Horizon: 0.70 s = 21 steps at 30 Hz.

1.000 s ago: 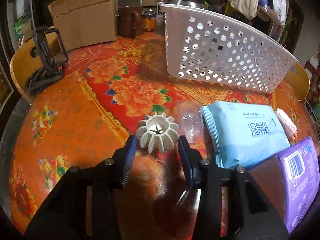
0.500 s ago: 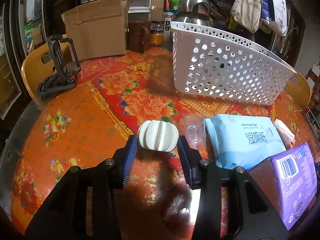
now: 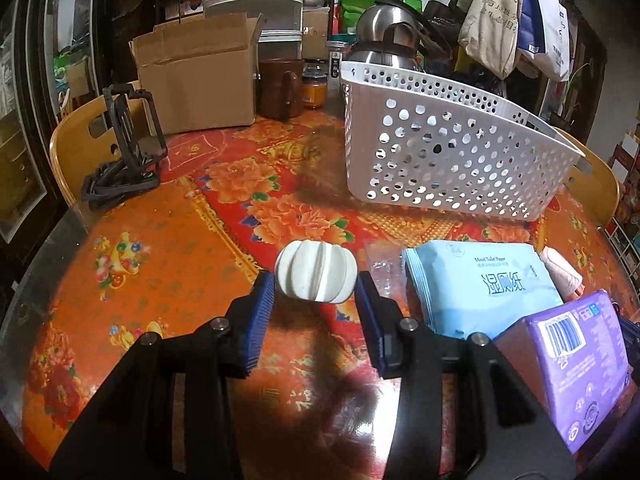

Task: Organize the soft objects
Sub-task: 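Lift the black cable with the right tool while the left lifts the white object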

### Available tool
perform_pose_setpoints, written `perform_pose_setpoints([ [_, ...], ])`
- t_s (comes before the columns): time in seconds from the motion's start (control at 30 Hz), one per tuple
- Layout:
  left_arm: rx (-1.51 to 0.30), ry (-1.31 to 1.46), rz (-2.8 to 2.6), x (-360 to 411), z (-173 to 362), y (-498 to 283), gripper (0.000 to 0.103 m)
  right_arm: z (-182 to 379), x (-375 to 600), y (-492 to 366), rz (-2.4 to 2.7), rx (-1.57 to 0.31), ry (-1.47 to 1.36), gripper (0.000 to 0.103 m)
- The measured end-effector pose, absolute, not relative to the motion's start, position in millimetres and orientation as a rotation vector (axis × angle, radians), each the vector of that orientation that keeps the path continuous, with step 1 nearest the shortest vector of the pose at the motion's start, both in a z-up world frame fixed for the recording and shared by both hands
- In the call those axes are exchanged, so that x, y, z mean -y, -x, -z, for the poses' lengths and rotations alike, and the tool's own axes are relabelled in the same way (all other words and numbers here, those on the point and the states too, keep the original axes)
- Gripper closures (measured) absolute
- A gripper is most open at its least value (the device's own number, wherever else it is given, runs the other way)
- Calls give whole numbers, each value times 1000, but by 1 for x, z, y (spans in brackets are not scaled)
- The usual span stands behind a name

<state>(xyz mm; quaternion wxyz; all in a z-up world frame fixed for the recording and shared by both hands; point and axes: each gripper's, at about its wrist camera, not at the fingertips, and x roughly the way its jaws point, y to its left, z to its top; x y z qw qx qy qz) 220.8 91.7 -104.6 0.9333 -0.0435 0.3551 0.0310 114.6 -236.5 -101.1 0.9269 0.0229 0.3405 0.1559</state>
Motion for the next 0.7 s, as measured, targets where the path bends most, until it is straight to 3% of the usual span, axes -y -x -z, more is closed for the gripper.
perform_pose_setpoints([
  [0.47,-665,68,-83,-89,93,-209,64,99,238,-116,-333,-696,-67,93],
  [0.7,-658,68,-54,-87,73,-202,64,69,248,-128,-312,-661,-63,93],
])
